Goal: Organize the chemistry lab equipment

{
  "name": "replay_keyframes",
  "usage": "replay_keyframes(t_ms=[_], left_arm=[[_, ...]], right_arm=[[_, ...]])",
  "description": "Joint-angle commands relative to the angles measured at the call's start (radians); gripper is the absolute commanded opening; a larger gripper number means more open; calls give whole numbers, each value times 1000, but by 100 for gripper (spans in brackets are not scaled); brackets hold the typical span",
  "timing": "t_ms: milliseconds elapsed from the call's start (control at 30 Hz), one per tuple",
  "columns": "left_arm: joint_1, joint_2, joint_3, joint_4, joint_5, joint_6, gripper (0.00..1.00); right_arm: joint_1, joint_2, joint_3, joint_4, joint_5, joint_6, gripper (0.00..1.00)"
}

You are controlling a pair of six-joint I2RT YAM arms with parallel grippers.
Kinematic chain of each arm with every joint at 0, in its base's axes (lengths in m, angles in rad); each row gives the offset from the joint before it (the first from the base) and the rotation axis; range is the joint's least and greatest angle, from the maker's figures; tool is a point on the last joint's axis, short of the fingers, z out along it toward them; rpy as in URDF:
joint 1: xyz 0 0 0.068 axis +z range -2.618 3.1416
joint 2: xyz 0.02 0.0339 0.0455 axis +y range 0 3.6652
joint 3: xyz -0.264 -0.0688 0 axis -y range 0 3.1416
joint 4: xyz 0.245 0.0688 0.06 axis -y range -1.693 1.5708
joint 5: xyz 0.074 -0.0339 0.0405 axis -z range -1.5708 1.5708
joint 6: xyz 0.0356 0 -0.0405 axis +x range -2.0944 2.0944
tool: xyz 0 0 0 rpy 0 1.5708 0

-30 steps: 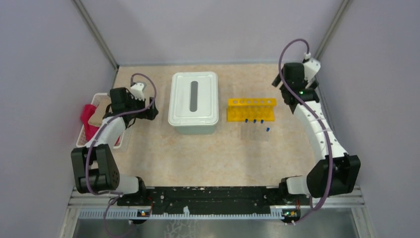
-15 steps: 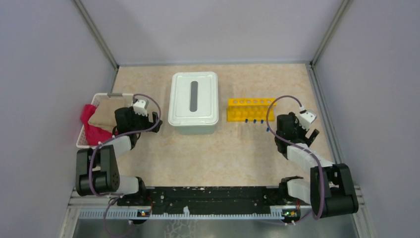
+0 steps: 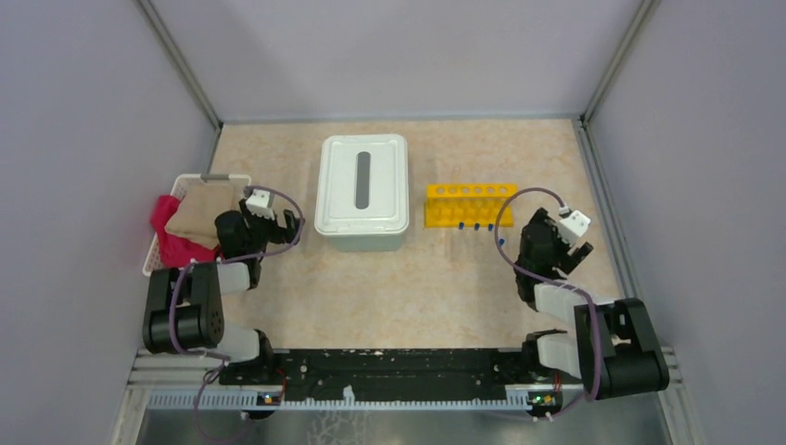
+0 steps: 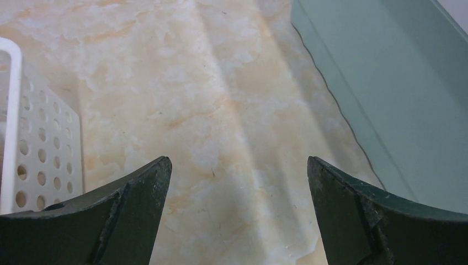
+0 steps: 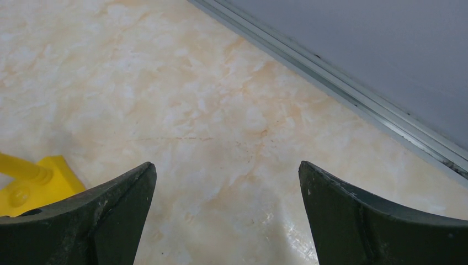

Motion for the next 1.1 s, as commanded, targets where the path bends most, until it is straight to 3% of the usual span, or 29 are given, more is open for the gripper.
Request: replay_keyframes(t_ms=[0, 67, 333, 467, 533, 600, 667, 800, 1067], left_arm=[[4, 43, 20, 132, 13, -95, 99], [4, 72, -6, 232, 26, -110, 99], [-3, 94, -80, 369, -2, -114, 99], [-36, 108, -131, 460, -50, -83, 99], [-48, 181, -172, 653, -56, -84, 99], [-48, 155, -134, 546, -89, -94, 99], [-54, 120, -103, 407, -107, -89, 99], [-60, 142, -107, 453, -111, -80, 99], [-71, 141, -96, 429, -126, -73, 99]], right_arm=[[-1, -10, -40, 259, -50, -73, 99], [-2, -8, -69, 346, -92, -108, 99], [-1, 135, -161, 753, -162, -239, 99], [6, 172, -144, 764, -355, -323, 99], [17, 228, -166, 868, -445, -356, 99], [42, 342, -203, 1087, -426, -428, 99], [50, 304, -189, 987, -420, -420, 99], [-44, 264, -57, 662, -477, -293, 99], [-76, 263, -73, 701, -507, -278, 99]])
